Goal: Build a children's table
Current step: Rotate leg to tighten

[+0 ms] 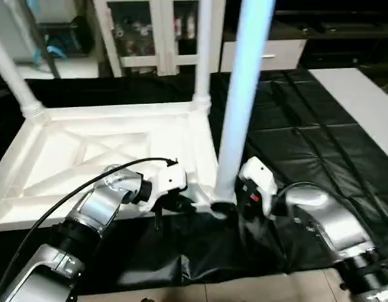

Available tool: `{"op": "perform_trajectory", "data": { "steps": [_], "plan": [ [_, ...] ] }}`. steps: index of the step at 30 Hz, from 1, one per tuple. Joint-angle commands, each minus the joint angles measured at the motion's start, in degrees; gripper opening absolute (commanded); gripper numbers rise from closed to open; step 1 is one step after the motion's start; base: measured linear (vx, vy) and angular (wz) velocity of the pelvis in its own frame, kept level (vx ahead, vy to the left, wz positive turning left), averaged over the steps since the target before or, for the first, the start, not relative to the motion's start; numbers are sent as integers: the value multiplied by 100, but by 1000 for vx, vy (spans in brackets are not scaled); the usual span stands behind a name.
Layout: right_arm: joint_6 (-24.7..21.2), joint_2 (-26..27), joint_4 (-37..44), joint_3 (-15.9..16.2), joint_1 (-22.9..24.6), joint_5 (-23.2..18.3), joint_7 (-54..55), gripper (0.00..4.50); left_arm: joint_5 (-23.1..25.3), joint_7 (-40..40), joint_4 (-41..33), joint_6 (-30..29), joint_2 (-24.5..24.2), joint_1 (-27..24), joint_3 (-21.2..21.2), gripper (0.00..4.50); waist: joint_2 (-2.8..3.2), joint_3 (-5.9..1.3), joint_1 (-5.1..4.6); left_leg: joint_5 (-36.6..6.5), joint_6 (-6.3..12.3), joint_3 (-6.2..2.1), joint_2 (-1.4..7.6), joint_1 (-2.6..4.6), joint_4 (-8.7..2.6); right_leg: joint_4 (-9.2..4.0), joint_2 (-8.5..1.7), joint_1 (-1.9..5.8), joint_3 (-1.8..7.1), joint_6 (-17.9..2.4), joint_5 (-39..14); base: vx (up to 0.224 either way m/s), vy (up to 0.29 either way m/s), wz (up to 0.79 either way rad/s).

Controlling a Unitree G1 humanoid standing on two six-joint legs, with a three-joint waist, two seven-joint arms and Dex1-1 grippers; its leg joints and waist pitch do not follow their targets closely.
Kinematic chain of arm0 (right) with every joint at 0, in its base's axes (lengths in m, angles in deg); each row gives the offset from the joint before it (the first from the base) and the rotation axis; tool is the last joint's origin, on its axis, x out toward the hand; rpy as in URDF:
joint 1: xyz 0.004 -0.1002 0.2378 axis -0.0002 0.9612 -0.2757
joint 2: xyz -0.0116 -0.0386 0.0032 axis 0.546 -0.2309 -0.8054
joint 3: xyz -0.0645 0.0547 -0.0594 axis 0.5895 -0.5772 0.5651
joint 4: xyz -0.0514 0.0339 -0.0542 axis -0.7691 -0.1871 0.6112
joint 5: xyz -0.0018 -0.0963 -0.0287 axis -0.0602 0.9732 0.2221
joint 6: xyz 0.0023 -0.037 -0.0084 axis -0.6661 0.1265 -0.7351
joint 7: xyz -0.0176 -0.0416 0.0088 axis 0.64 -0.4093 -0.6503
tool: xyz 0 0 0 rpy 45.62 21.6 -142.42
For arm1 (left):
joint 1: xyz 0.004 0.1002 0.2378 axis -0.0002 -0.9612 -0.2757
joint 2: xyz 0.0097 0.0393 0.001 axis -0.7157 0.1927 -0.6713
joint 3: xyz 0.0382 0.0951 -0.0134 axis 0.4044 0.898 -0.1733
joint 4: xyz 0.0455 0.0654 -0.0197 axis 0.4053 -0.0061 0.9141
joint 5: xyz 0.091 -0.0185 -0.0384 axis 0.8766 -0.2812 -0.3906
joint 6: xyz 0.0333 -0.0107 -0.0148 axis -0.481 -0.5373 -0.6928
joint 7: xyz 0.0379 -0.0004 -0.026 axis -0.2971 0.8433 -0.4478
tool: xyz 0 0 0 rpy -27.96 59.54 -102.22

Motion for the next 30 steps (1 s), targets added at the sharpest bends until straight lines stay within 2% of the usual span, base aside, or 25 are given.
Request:
{"op": "perform_trajectory", "data": {
  "steps": [1,2,3,4,6,9,10,12,14,15,16,17,19,20,21,22,24,27,30],
  "plan": [
    [91,277,-314,-108,-157,108,680,272,63,-239,212,-72,323,-36,299,0,-12,-206,-45,-2160,-280,-205,316,96,-507,-562,-278,77,235,-1054,-2198,0,0,0],
    [196,532,-515,-212,-207,152,1091,272,103,-496,380,-85,472,38,258,0,-28,-220,-57,-2162,-302,-239,322,69,-524,-552,-278,111,227,-965,-2202,0,0,0],
    [298,716,-711,-265,-284,208,1411,272,134,-638,481,-101,553,90,245,0,-18,-212,-78,-2162,-310,-236,317,61,-530,-553,-264,92,229,-952,-2158,0,0,0],
    [368,845,-847,-303,-337,247,1635,272,156,-737,551,-112,609,125,236,0,-14,-222,-116,-2256,-362,-227,310,86,-521,-553,-261,41,233,-980,-2091,0,0,0],
    [485,1042,-1075,-359,-432,317,1982,272,192,-1014,721,-178,761,212,192,0,-17,-236,-167,-2232,-368,-248,305,51,-533,-532,-259,84,227,-988,-1951,0,0,0],
    [592,1267,-1346,-439,-568,374,2375,272,236,-1425,949,-215,956,329,99,0,-20,-238,-196,-2176,-291,-212,298,77,-511,-537,-243,44,251,-1087,-1662,0,0,0],
    [930,1840,-2101,-718,-1025,458,3455,272,304,-2676,1639,-290,1460,650,-265,0,-33,-246,-227,-2123,-263,-204,277,80,-500,-545,-245,42,256,-1146,-1657,0,0,0],
    [1196,2242,-2651,-954,-1380,435,4090,272,335,-3414,2107,-218,1743,846,-495,0,-46,-258,-258,-2095,-261,-209,257,80,-484,-558,-253,43,260,-1148,-1793,0,0,0],
    [1334,2356,-2822,-930,-1504,458,4158,271,343,-3593,2246,-136,1801,901,-536,0,-38,-255,-250,-2057,-208,-214,260,82,-481,-574,-257,38,266,-1141,-1768,0,0,0],
    [1445,2431,-2953,-913,-1590,488,4185,271,354,-3701,2343,-75,1837,939,-563,0,-46,-282,-226,-1776,-59,-203,263,38,-475,-538,-249,92,262,-1159,-1319,0,0,0],
    [1525,2509,-3040,-884,-1653,499,4140,271,351,-3750,2406,-28,1862,966,-587,0,-91,-297,-226,-1499,95,-181,258,26,-453,-504,-233,113,260,-1234,-883,55,8,4],
    [1560,2565,-3047,-805,-1684,503,3942,271,348,-3715,2412,14,1853,974,-592,0,-73,-306,-195,-1228,275,-168,252,20,-423,-473,-247,134,265,-1315,-562,55,8,4],
    [1602,2601,-3083,-767,-1712,506,3849,271,347,-3701,2433,43,1853,988,-598,0,-68,-318,-178,-901,502,-156,246,-4,-393,-444,-262,173,258,-1394,-283,0,0,0],
    [1608,2607,-3089,-761,-1716,506,3835,271,347,-3699,2436,47,1853,990,-598,0,-62,-318,-163,-814,605,-150,250,2,-385,-446,-267,169,254,-1433,-268,0,0,0],
    [1699,2628,-2995,-746,-1675,435,3556,327,341,-3606,2434,86,1816,984,-610,0,-112,-310,-160,-833,644,-143,255,-3,-389,-458,-264,169,249,-1435,-344,0,0,0],
    [1833,2583,-2807,-783,-1590,299,3076,340,351,-3411,2497,196,1734,978,-624,0,-89,-300,-142,-925,643,-149,260,-3,-397,-468,-277,169,249,-1408,-565,0,0,0],
    [1898,2582,-2819,-813,-1595,280,2985,345,359,-3385,2559,245,1725,994,-635,0,-88,-281,-153,-1178,609,-161,262,-18,-417,-503,-274,167,245,-1309,-966,0,0,0],
    [1937,2516,-2759,-818,-1574,271,2917,376,354,-3351,2593,258,1693,993,-640,0,-79,-249,-241,-1539,401,-213,275,-53,-485,-548,-271,167,221,-1108,-1701,0,0,0],
    [1482,1892,-1849,-584,-1173,85,2060,395,294,-2781,2353,270,1459,824,-538,0,-58,-248,-229,-1681,290,-228,293,-27,-509,-579,-258,146,228,-991,-1765,0,0,0]
  ]
}}
